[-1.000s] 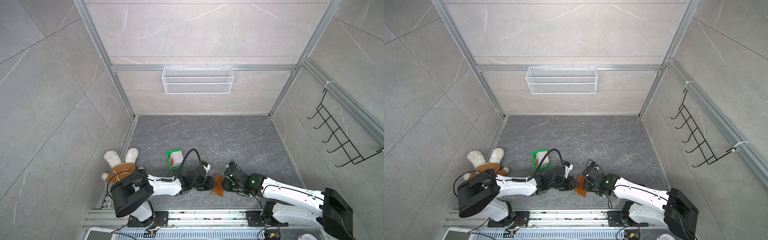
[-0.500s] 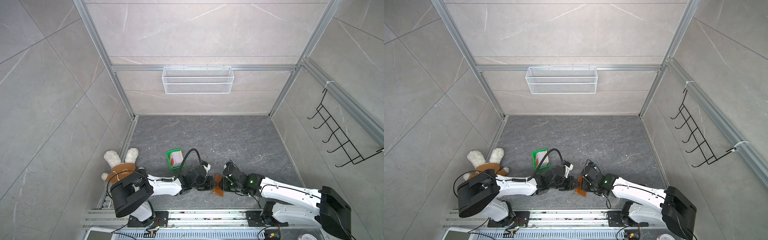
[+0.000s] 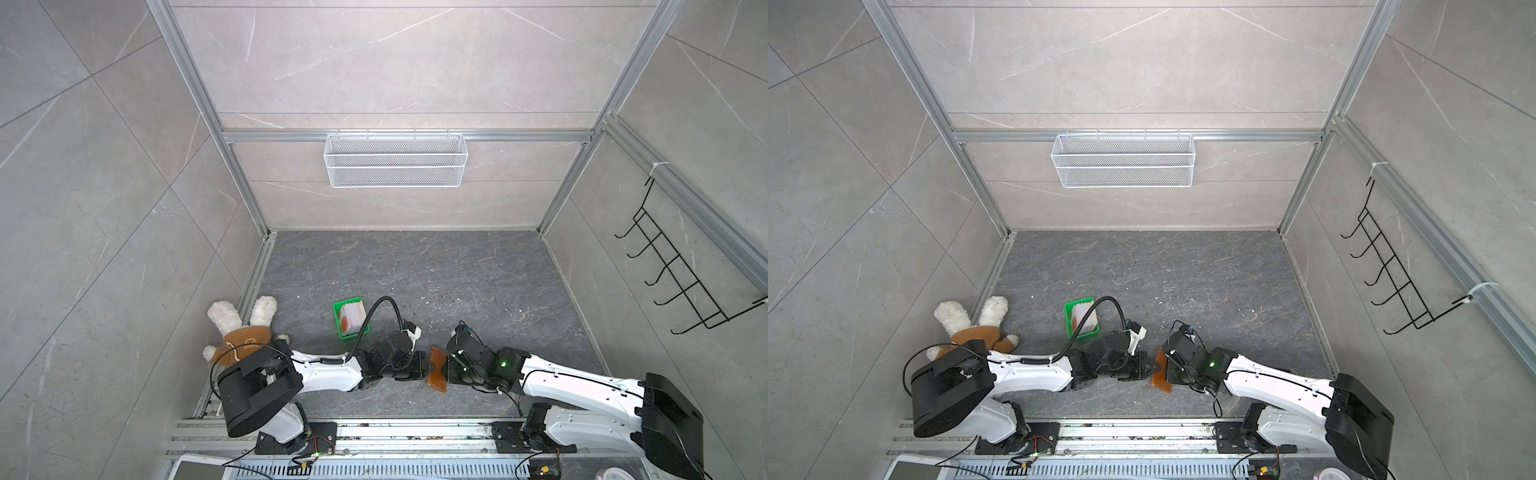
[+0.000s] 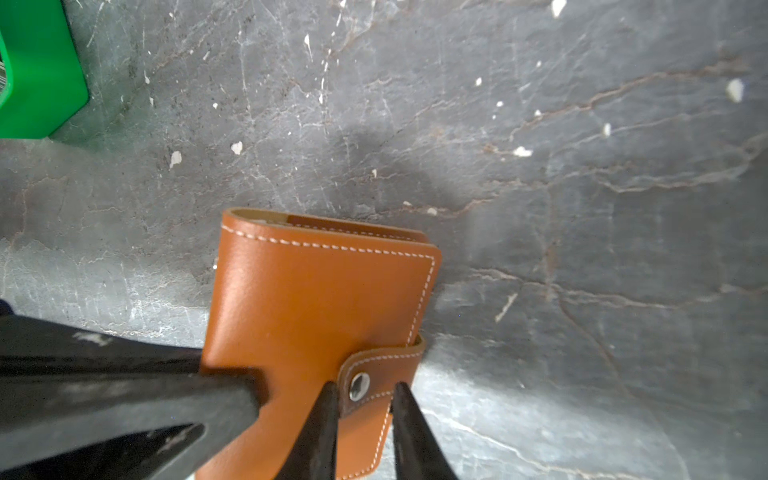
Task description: Put the credit cards into the card holder
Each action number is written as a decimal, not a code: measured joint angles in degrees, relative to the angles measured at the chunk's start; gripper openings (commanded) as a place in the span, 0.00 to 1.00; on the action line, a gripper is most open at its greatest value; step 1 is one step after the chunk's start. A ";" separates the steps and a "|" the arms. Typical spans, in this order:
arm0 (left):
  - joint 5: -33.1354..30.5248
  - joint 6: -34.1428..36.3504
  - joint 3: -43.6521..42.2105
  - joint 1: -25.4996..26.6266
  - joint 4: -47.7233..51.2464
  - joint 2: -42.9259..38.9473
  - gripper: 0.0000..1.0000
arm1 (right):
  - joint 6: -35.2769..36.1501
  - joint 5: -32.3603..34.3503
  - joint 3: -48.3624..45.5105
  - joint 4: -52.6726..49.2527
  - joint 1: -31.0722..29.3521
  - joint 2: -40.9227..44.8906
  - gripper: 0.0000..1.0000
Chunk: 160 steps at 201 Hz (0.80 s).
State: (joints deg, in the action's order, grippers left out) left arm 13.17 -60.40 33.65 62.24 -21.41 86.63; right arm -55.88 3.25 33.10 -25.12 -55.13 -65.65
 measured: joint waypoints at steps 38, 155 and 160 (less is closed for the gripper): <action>-0.11 0.00 0.00 0.15 0.00 -0.02 0.07 | 0.00 -0.04 0.00 0.20 -0.37 0.42 0.23; -0.85 0.00 0.00 0.48 0.55 -0.02 0.07 | 0.00 0.37 0.02 1.75 -1.01 -2.21 0.25; -0.87 0.00 0.00 0.50 0.59 -0.02 0.07 | 0.02 0.48 0.02 1.62 -1.09 -2.38 0.24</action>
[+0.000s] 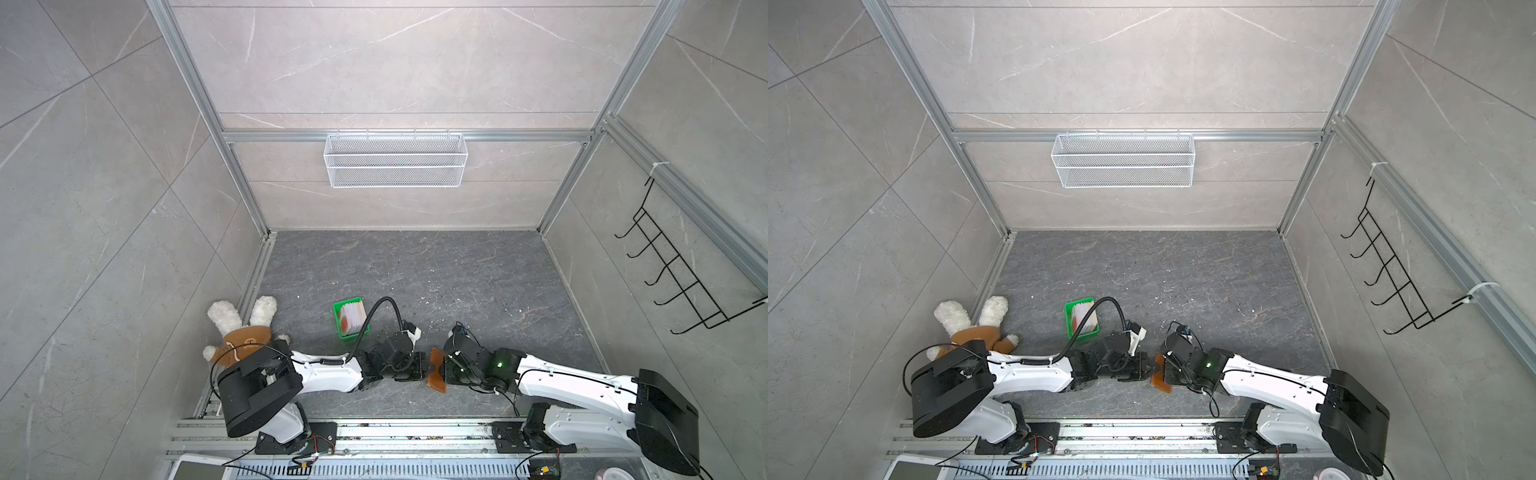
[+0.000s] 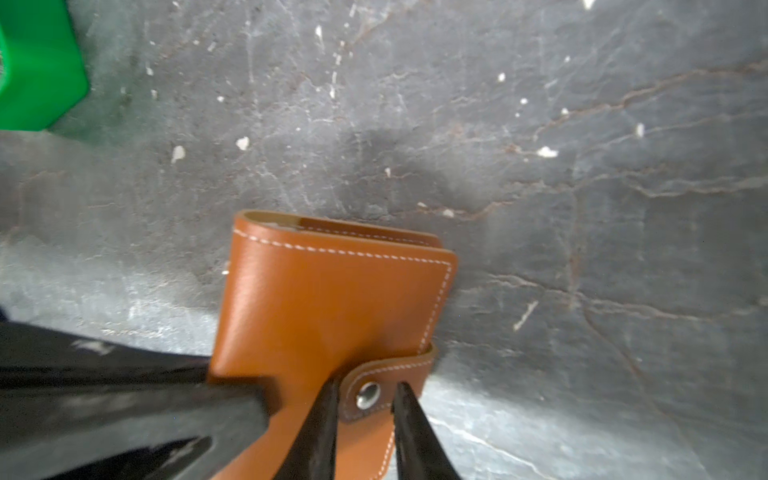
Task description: Put the credit cards into the card holder
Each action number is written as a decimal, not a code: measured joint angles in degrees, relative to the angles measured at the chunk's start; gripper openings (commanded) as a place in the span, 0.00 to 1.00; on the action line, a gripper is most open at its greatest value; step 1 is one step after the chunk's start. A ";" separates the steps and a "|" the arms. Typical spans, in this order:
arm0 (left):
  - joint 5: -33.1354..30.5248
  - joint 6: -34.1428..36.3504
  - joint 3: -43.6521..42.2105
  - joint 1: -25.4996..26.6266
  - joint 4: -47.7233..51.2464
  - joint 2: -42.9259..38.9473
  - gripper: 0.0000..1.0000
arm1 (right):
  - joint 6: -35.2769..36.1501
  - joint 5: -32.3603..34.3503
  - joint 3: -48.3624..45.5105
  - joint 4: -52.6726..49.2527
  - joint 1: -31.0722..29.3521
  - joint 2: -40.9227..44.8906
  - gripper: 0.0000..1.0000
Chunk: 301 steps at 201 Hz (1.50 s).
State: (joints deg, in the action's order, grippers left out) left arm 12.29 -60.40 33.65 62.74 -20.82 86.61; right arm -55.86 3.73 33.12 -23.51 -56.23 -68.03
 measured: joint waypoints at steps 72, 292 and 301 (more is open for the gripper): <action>-0.13 0.00 0.00 0.02 0.04 0.00 0.07 | -0.04 1.62 0.63 -0.94 -0.79 -0.11 0.13; -3.26 -1.60 -1.44 0.66 -1.60 -1.53 0.07 | -1.55 6.45 2.38 -4.09 -3.39 1.51 0.03; -3.30 -1.64 -1.53 0.66 -1.77 -1.53 0.07 | -1.55 6.58 2.45 -4.22 -3.41 1.53 0.03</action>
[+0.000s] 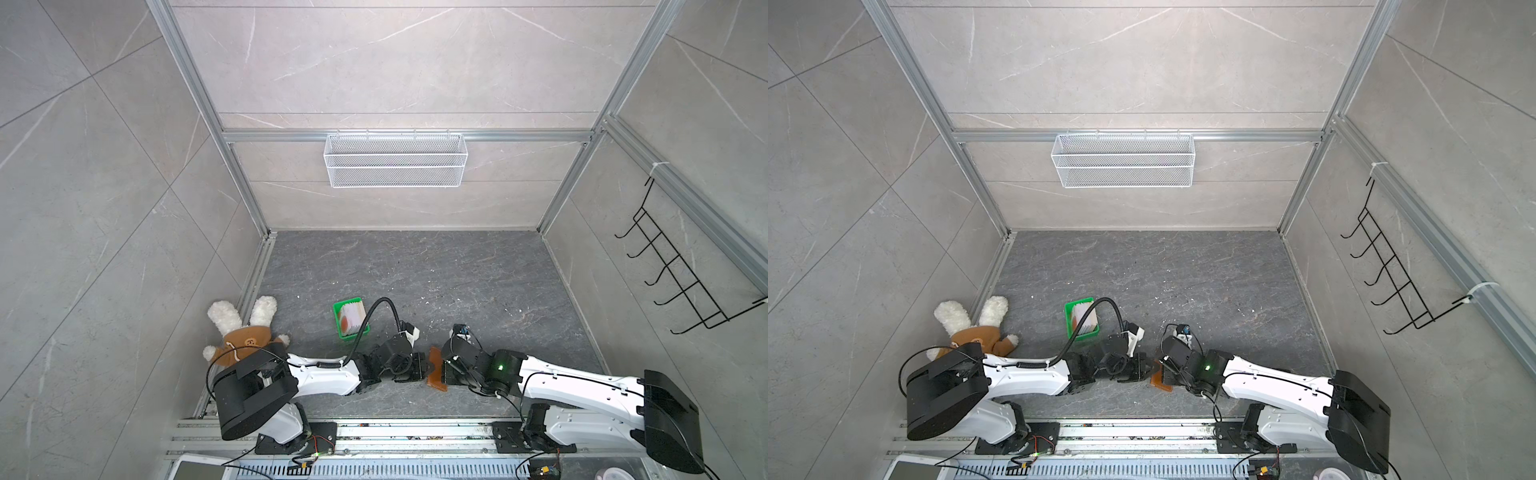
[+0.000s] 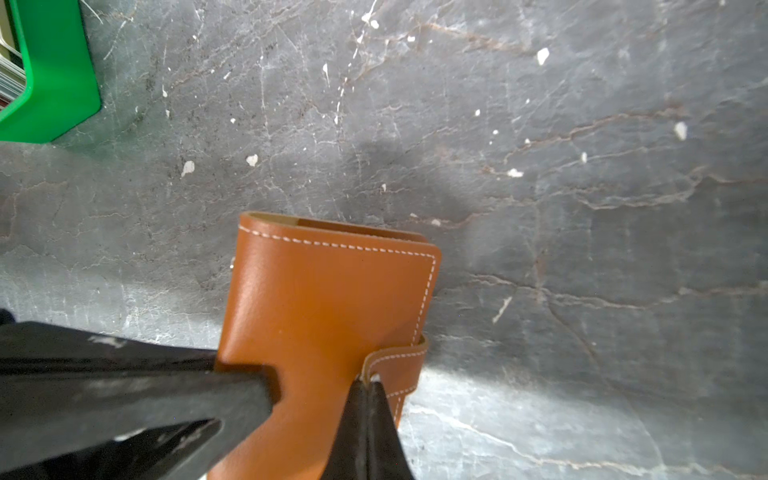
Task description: Put the credit cards into the card holder
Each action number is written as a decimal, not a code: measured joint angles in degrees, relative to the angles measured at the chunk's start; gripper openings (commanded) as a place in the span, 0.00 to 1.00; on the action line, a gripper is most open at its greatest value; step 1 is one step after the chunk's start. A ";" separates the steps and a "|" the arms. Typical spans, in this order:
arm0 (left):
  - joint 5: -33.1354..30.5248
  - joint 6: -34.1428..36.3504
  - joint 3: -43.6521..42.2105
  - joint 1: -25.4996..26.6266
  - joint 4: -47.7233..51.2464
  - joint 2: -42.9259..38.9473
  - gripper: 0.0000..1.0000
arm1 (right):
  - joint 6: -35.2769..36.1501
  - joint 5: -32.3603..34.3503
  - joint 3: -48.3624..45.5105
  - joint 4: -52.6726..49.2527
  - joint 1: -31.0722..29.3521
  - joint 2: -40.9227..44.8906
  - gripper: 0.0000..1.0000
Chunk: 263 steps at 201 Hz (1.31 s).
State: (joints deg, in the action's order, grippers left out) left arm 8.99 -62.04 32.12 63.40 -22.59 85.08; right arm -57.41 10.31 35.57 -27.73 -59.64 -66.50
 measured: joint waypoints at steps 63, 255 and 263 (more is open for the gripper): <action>-1.27 -1.03 -1.84 -0.02 1.20 -0.07 0.07 | -0.48 3.21 0.11 -5.35 0.13 -0.02 0.02; -1.38 -6.75 -2.71 0.00 0.48 -0.22 0.77 | 1.88 10.51 9.70 -12.61 -6.23 3.19 0.01; -1.38 -6.80 -2.71 0.00 0.50 -0.52 0.77 | 1.99 10.93 10.34 -12.85 -6.54 3.19 0.01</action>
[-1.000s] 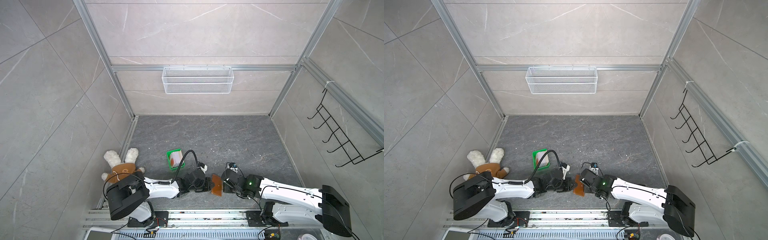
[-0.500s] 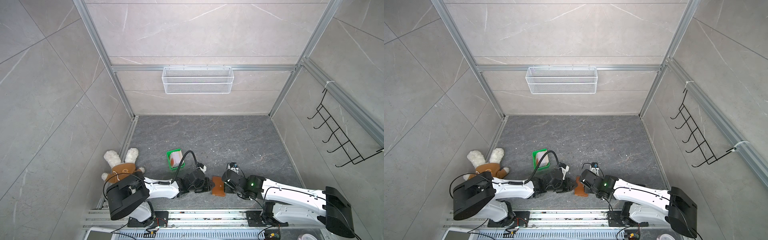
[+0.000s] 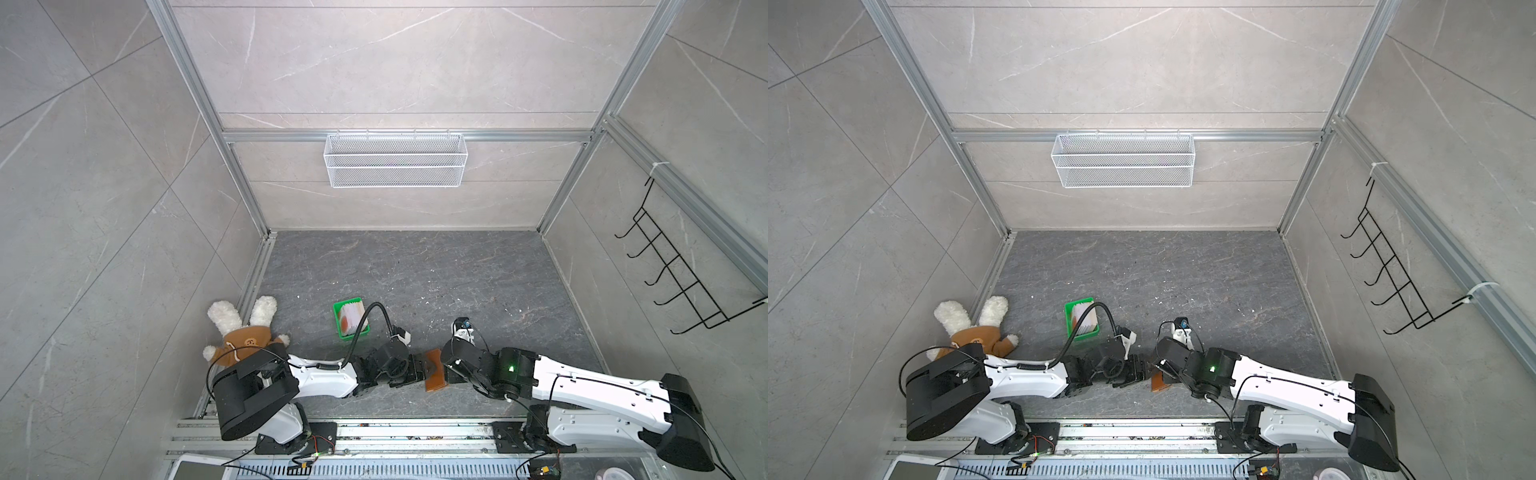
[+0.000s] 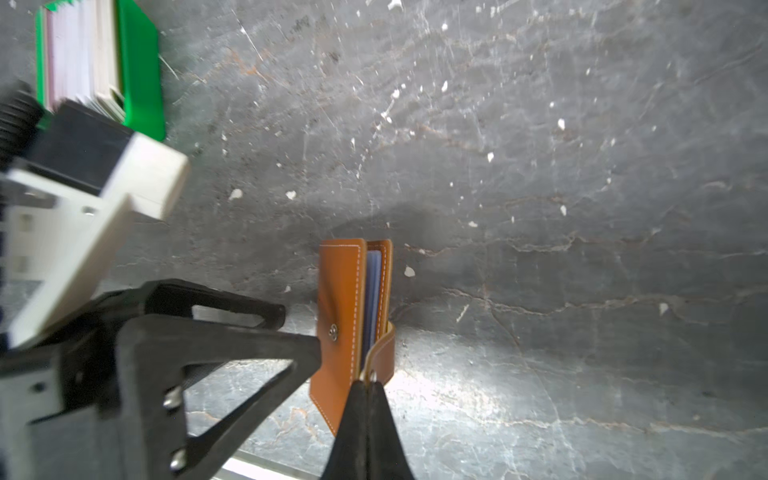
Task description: Put the credit cards into the card holder
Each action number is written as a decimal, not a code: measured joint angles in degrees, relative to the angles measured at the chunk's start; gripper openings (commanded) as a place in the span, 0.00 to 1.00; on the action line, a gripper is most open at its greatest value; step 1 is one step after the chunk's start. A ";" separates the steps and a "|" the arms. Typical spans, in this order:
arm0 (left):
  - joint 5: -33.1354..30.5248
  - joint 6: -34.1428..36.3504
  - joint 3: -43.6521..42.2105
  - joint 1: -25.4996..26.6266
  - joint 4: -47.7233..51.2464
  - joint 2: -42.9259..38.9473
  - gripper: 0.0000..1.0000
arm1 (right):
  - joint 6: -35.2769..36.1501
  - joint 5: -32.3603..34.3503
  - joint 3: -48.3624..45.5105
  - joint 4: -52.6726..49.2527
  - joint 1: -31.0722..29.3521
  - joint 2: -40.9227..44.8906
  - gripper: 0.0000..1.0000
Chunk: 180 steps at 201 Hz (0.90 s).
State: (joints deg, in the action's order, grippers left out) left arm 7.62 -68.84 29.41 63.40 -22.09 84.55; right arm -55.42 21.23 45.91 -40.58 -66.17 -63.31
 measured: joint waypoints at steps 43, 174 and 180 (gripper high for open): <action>0.00 -0.13 0.00 0.00 -0.20 -1.11 0.79 | 0.20 1.75 2.16 -0.90 -2.05 -0.94 0.00; 0.48 -0.15 1.57 0.00 1.05 0.28 0.81 | 0.15 4.13 2.86 -2.10 -4.11 -2.05 0.00; 0.48 -0.15 1.62 0.00 1.07 0.61 0.81 | 0.13 4.22 2.84 -2.10 -4.11 -2.05 0.00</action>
State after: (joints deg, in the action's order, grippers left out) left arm 8.10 -68.99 31.03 63.40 -21.02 85.17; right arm -55.29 25.45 48.75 -42.68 -70.28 -65.36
